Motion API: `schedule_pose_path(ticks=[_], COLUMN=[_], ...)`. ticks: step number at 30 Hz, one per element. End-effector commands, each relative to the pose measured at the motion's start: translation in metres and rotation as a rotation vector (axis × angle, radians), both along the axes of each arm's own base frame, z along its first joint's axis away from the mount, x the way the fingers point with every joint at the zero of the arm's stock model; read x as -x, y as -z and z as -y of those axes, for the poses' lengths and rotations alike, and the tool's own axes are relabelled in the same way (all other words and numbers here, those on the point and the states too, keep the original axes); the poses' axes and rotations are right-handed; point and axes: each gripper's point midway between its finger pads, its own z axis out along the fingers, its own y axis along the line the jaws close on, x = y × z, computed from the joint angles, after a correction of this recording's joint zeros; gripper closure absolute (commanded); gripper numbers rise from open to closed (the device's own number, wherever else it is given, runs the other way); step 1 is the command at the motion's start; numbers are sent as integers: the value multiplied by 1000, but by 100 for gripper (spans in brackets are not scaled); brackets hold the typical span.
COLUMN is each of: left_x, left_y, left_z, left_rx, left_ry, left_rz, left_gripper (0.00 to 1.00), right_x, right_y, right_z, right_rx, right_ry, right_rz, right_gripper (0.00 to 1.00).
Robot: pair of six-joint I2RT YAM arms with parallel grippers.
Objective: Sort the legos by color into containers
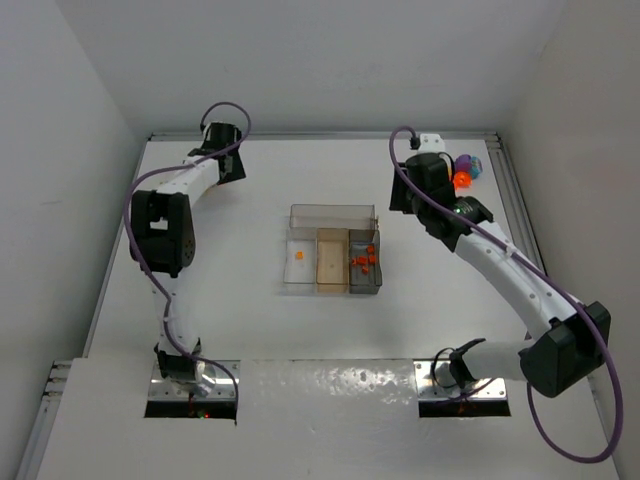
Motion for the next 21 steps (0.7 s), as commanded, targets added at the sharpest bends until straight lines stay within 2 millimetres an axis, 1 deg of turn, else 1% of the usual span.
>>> schedule_pose_path(ticks=[1, 3, 4, 5, 6, 7, 8, 9, 10, 11, 12, 14, 15, 17, 18, 21], left_x=[-16, -23, -25, -27, -33, -34, -40, -41, -43, -47, -48, -53, -54, -57, -58, -61], left_y=[-8, -7, 3, 6, 5, 19, 17, 21, 33, 32, 40, 41, 46, 47, 52, 49], left_z=[-24, -31, -32, -35, -35, -37, -38, -40, -41, -40, -40, -40, -40, -42, -45, -49], left_rx=[-20, -42, -51, -58, -61, -68, -70, -72, -74, -63, -57, -48, -50, -57, -52, -52], left_ry=[-171, -202, -209, -218, -222, -229, -234, -234, -238, -235, -233, -230, -231, -243, -258, -276], left_rz=[75, 103, 93, 97, 108, 86, 92, 84, 67, 74, 64, 74, 69, 75, 67, 79], left_gripper=[42, 42, 42, 42, 42, 42, 42, 42, 42, 43, 43, 43, 43, 43, 43, 44], right_x=[-12, -13, -13, -14, -15, -15, -15, -16, -16, -15, -15, -14, -15, -14, -14, -14], right_y=[-25, -26, -26, -28, -29, -29, -30, -31, -32, -32, -33, -33, -33, -33, -33, -34], right_z=[-7, -8, -7, -8, -7, -7, -7, -5, -4, -4, -3, -2, -1, -1, 0, 0], right_rx=[-28, -24, -22, -22, -18, -15, -13, -9, -7, -2, 1, 8, 10, 11, 12, 15], right_ry=[-14, -15, -14, -14, -12, -11, -9, -5, -1, -3, 2, 3, 7, 8, 9, 9], right_rz=[63, 59, 58, 62, 62, 61, 60, 62, 64, 61, 63, 58, 57, 55, 55, 54], right_gripper=[51, 51, 51, 51, 51, 51, 51, 51, 51, 51, 51, 51, 51, 51, 51, 51])
